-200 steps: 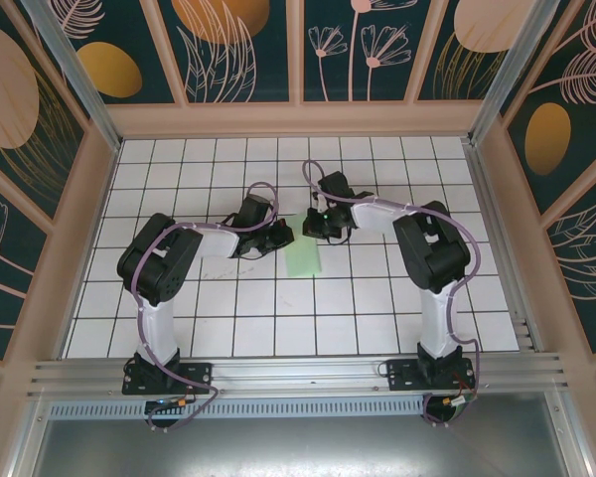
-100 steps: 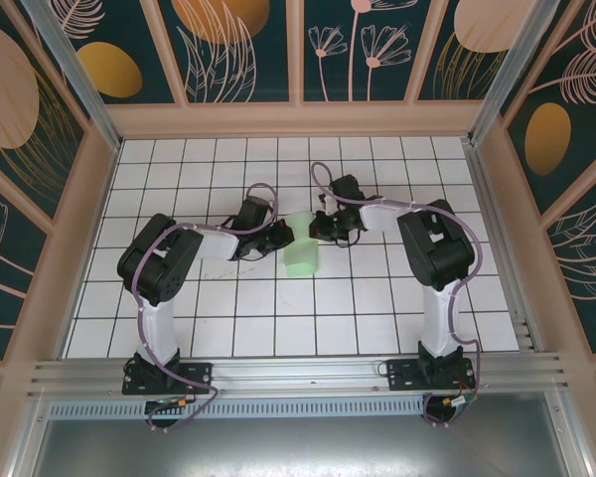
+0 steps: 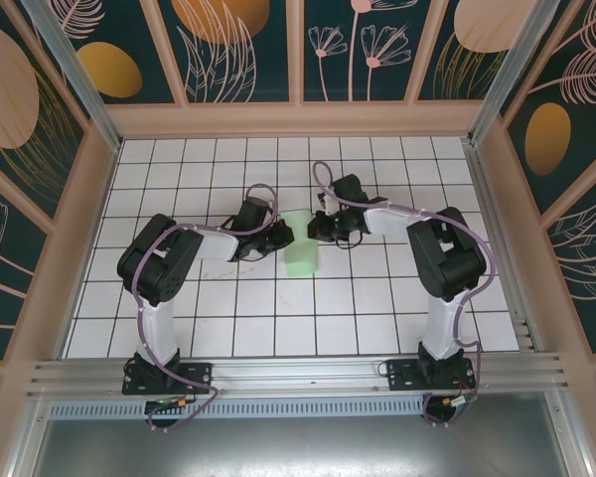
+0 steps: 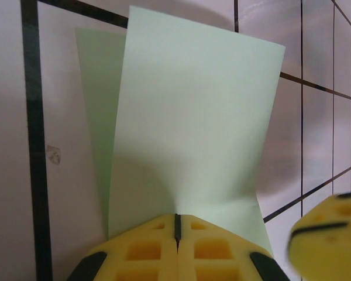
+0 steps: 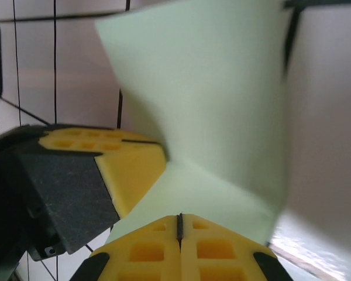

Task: Fold a paper plane with a square sheet of paper (pick it up from the middle)
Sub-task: Fold the square sheet of paper in half at the center of the table.

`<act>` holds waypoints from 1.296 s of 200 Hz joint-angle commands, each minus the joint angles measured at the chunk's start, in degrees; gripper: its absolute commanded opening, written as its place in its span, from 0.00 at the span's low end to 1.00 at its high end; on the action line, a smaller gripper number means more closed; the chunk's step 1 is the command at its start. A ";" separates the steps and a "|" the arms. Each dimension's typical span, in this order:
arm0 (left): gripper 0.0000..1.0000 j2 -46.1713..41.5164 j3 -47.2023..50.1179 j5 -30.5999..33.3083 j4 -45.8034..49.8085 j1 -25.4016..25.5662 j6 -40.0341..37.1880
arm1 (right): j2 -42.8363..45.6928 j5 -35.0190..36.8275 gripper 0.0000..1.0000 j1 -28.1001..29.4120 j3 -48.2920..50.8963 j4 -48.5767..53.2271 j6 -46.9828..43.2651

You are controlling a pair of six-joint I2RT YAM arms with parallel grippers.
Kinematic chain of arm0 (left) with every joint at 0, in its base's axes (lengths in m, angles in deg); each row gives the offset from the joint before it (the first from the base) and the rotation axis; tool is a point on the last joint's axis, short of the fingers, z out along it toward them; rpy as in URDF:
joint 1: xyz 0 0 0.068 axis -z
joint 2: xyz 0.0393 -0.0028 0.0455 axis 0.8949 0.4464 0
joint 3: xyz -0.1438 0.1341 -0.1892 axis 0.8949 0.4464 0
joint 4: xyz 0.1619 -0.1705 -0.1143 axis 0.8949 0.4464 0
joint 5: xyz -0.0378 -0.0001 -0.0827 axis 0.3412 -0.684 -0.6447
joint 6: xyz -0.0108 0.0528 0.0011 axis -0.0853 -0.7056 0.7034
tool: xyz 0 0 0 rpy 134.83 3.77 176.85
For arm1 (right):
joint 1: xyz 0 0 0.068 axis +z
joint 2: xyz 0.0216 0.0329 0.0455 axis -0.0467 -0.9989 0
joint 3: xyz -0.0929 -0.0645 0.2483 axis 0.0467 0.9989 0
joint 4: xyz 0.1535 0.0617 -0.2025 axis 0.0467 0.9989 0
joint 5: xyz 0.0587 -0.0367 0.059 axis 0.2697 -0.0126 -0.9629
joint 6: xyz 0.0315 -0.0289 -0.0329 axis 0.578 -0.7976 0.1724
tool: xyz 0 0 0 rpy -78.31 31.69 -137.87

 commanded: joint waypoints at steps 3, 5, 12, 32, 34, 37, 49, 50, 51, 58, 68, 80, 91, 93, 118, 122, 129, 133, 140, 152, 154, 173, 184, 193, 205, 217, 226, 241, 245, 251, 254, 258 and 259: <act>0.00 7.40 3.35 8.72 11.34 -0.33 -1.08 | -2.72 -1.95 0.00 0.12 0.06 -0.56 1.11; 0.00 7.42 3.38 8.78 11.39 -0.32 -1.09 | -2.81 -1.98 0.00 0.09 0.10 -0.47 1.04; 0.00 7.35 3.40 8.82 11.29 -0.33 -1.12 | -2.99 -1.92 0.00 0.15 0.48 -0.27 0.82; 0.00 7.56 3.31 9.15 11.35 -0.33 -0.84 | -3.28 -1.38 0.00 -0.01 1.57 1.38 -0.29; 0.00 7.59 3.31 9.17 11.35 -0.32 -0.81 | -3.28 -1.30 0.00 -0.06 1.78 1.53 -0.41; 0.00 7.68 3.38 9.25 11.35 -0.31 -0.78 | -3.31 -1.30 0.00 -0.13 2.04 1.77 -0.59; 0.00 7.77 3.51 9.59 11.44 -0.31 -0.54 | -2.87 -1.25 0.00 -0.56 3.97 2.46 -1.46; 0.00 7.73 3.54 9.60 11.44 -0.31 -0.48 | -2.81 -1.30 0.00 -0.59 4.11 2.54 -1.54; 0.00 7.71 3.56 9.61 11.44 -0.31 -0.45 | -2.74 -1.27 0.00 -0.65 4.27 2.57 -1.63; 0.00 7.76 3.73 9.78 11.40 -0.31 -0.37 | -2.13 -1.14 0.00 -1.09 5.80 2.93 -2.20; 0.00 7.69 3.99 10.19 11.28 -0.31 -0.25 | -0.86 -0.51 0.00 -1.81 8.02 3.84 -3.36; 0.00 7.64 4.25 10.45 11.04 -0.31 -0.24 | 1.32 0.77 0.00 -3.24 10.69 4.88 -4.69; 0.00 7.77 4.44 10.40 10.67 -0.31 -0.23 | 3.53 0.77 0.00 -5.08 12.57 5.08 -5.43; 0.00 7.77 4.45 10.36 10.54 -0.31 -0.22 | 3.96 0.75 0.00 -5.39 12.81 5.12 -5.48; 0.00 8.09 4.26 9.80 10.06 -0.32 -0.33 | 7.42 -0.60 0.00 -5.58 10.97 4.17 -4.91; 0.00 8.16 4.13 9.64 10.04 -0.33 -0.41 | 7.64 -0.90 0.00 -5.16 10.38 3.67 -4.36; 0.00 8.30 3.97 9.54 10.03 -0.32 -0.42 | 7.72 -1.43 0.00 -4.30 9.19 2.68 -3.39; 0.00 8.30 3.86 9.49 10.05 -0.33 -0.57 | 7.57 -1.69 0.00 -3.84 8.52 2.06 -2.95; 0.00 8.30 3.75 9.39 10.17 -0.31 -0.72 | 7.17 -1.89 0.00 -2.93 7.60 0.94 -2.12; 0.00 8.30 3.54 9.22 10.25 -0.31 -1.01 | 5.77 -2.34 0.00 -1.37 6.52 -1.14 -0.67; 0.00 8.30 3.52 9.19 10.29 -0.33 -1.03 | 5.42 -2.54 0.00 -1.17 6.29 -1.42 -0.51; 0.00 8.26 3.27 9.04 10.56 -0.31 -1.45 | 2.14 -3.13 0.00 0.33 5.10 -3.42 1.13; 0.00 8.30 3.15 9.09 10.77 -0.31 -1.48 | 0.48 -3.24 0.00 0.85 4.78 -3.79 1.43; 0.00 8.30 3.17 9.09 10.82 -0.31 -1.56 | -0.28 -3.32 0.00 1.12 4.90 -3.87 1.45; 0.00 8.36 3.20 9.17 10.83 -0.31 -1.56 | -0.77 -3.20 0.00 1.24 5.44 -3.74 1.38; 0.00 8.56 3.15 9.25 10.75 -0.31 -1.47 | -0.66 -3.20 0.00 1.22 6.49 -3.58 0.90; 0.00 8.65 3.13 9.26 10.67 -0.31 -1.33 | -0.58 -3.20 0.00 1.22 7.40 -3.10 0.45; 0.00 8.70 3.37 9.43 10.41 -0.33 -1.07 | 0.13 -3.19 0.00 1.22 9.76 -2.32 -0.25; 0.00 8.74 3.39 9.46 10.39 -0.31 -1.06 | 0.55 -3.14 0.00 1.08 10.81 -2.26 -0.36; 0.00 8.67 3.47 9.59 10.33 -0.33 -1.09 | 1.01 -3.02 0.00 0.98 11.99 -2.22 -0.46; 0.00 8.70 3.54 9.61 10.32 -0.32 -1.12 | 1.38 -3.02 0.00 0.83 12.90 -2.13 -0.56; 0.00 8.74 3.49 9.61 10.31 -0.32 -1.12 | 1.85 -2.93 0.00 0.66 13.93 -2.07 -0.65; 0.00 8.74 3.49 9.61 10.30 -0.32 -1.12 | 2.01 -2.92 0.00 0.63 14.10 -2.02 -0.65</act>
